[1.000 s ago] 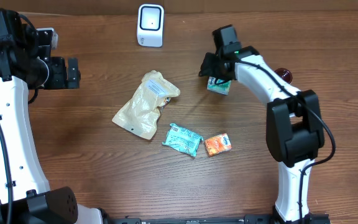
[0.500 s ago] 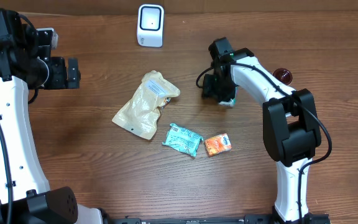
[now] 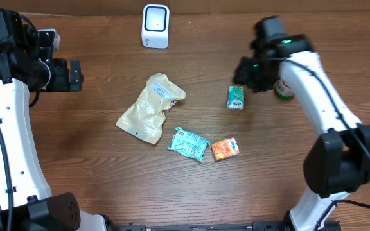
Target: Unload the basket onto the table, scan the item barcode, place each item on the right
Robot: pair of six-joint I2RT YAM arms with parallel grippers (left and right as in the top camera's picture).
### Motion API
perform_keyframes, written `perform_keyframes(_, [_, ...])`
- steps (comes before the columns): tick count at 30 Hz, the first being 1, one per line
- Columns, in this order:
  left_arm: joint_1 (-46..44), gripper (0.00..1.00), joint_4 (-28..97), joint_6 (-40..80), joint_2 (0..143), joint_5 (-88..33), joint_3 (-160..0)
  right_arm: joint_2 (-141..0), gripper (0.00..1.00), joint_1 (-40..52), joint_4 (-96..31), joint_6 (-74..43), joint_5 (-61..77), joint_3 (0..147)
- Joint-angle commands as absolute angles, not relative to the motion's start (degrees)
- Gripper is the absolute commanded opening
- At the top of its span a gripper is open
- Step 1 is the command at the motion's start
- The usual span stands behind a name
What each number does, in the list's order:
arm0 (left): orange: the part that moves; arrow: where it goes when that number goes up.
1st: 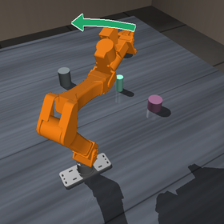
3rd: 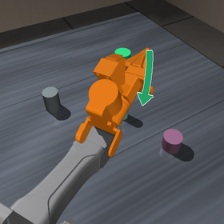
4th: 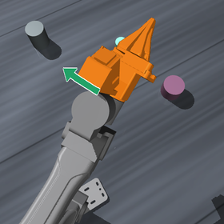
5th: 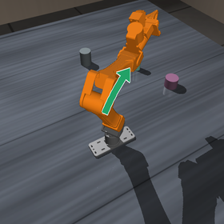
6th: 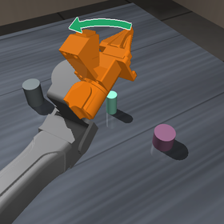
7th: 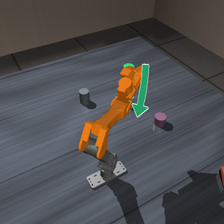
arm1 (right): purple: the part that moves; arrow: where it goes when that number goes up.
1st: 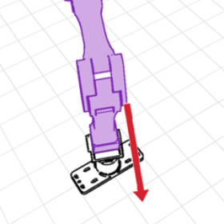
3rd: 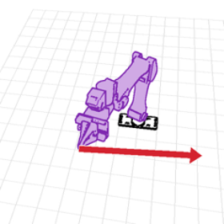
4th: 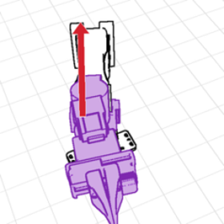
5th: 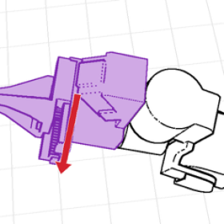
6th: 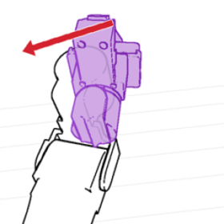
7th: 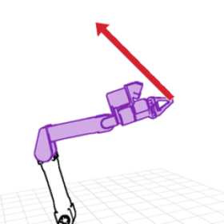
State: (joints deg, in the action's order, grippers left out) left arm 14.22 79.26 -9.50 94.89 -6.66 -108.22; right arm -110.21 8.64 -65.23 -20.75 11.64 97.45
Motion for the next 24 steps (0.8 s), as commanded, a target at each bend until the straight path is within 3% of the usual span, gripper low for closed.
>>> perform_keyframes(1, [13.56,1.0,79.24,-10.72,95.24,-6.63,-108.05,-112.88,0.34,6.55,-63.33,-18.72,15.35,93.84])
perform_keyframes(18, [13.52,1.0,79.24,-10.72,95.24,-6.63,-108.05,-125.03,0.33,6.37,-54.92,-18.15,17.5,89.41])
perform_keyframes(22, [13.52,1.0,79.24,-10.72,95.26,-6.63,-108.05,-125.54,0.2,7.51,-54.61,-18.15,17.67,89.08])
perform_keyframes(24, [13.52,1.0,79.24,-10.72,95.24,-6.63,-108.05,-125.56,0.08,8.19,-54.37,-18.2,17.72,89.03])
